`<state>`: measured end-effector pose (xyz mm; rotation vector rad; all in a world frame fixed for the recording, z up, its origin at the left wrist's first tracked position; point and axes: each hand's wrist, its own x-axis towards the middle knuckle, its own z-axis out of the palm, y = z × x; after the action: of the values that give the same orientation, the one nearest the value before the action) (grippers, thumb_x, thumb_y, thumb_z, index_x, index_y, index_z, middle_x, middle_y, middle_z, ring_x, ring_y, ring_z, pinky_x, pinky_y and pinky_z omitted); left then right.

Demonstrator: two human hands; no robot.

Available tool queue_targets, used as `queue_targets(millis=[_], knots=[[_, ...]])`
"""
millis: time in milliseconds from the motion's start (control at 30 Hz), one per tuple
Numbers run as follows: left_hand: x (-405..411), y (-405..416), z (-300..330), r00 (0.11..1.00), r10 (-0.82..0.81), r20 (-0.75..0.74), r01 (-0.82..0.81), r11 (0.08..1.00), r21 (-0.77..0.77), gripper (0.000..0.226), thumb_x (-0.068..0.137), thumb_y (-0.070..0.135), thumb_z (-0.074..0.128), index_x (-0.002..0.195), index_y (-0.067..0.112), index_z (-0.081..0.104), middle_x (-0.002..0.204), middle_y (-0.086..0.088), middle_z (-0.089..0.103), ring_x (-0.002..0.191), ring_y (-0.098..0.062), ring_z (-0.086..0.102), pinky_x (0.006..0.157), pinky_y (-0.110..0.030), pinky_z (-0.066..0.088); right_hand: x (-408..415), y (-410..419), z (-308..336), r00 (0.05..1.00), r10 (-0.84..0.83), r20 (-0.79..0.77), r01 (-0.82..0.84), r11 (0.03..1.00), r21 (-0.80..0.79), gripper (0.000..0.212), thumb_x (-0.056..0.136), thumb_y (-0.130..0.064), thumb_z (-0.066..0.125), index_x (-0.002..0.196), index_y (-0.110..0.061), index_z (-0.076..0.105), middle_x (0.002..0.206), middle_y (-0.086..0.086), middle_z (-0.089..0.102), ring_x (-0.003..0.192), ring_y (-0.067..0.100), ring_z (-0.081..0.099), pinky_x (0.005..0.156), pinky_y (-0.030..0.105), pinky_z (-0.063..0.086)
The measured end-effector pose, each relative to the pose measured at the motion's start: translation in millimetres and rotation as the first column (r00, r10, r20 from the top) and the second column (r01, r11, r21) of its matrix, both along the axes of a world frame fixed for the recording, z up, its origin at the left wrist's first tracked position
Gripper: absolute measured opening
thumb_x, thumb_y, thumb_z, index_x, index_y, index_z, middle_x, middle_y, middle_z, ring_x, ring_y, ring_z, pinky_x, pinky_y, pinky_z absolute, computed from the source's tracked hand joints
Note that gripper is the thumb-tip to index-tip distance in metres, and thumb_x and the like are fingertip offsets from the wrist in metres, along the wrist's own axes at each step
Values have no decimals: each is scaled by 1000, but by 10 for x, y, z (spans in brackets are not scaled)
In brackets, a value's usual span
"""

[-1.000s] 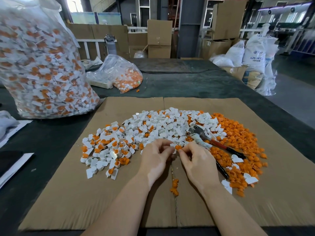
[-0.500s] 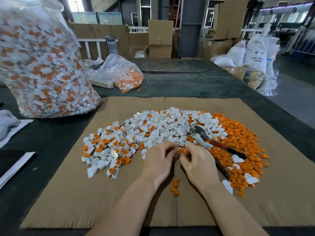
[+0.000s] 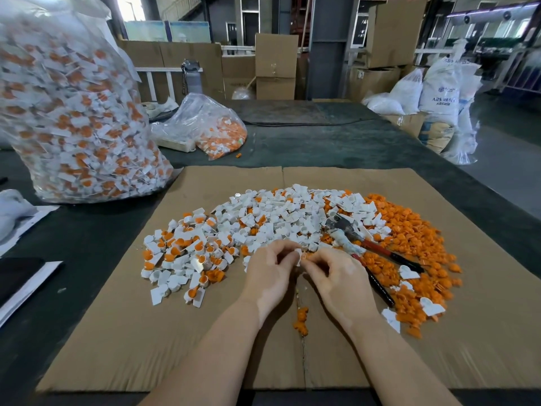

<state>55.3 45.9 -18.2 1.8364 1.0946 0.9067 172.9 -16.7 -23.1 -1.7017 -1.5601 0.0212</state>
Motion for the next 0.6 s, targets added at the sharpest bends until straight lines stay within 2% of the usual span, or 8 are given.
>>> queue_targets(millis=[133,267,367,467,600], knots=[[-1,3,5,999,-2,34,2,1000,-22,14,94,17,55,90,29,62,82,18,61,84,-3,59,71,-10,42,19,-6,16,995,9,-95,-5,999,48,7,82,-19,70,87,-16,67,77,-7,60,73,7,54,64,19,44],[-12,10,-2,1000,-6,3,6,1000,21,14,93,17,56,91,30,62,83,18,60,82,1,57,67,-6,39,13,-10,18,997,32,-67,-26,996,87,17,80,-15,72,97,-17,68,82,-7,60,76,6,53,69,20,45],[-9,9,-6,1000,4,-23,-3,998,58,14,93,17,57,90,31,60,81,20,57,80,6,54,66,0,38,3,-18,27,1000,-24,0,23,992,126,9,79,-18,74,83,-14,68,73,-5,59,69,9,52,62,19,43],[-2,2,-19,999,-4,-46,8,996,87,14,92,18,58,89,31,60,81,19,59,79,6,55,67,0,37,-13,-13,20,995,-71,70,63,992,108,11,78,-15,74,72,-13,64,67,-8,55,63,9,48,59,12,34],[10,-12,-30,1000,-6,-10,7,999,47,19,90,15,60,85,33,60,76,15,64,74,5,59,65,-3,39,-24,4,-6,987,-143,72,140,989,48,16,79,-12,70,67,-12,61,62,-10,47,60,11,46,55,21,32]])
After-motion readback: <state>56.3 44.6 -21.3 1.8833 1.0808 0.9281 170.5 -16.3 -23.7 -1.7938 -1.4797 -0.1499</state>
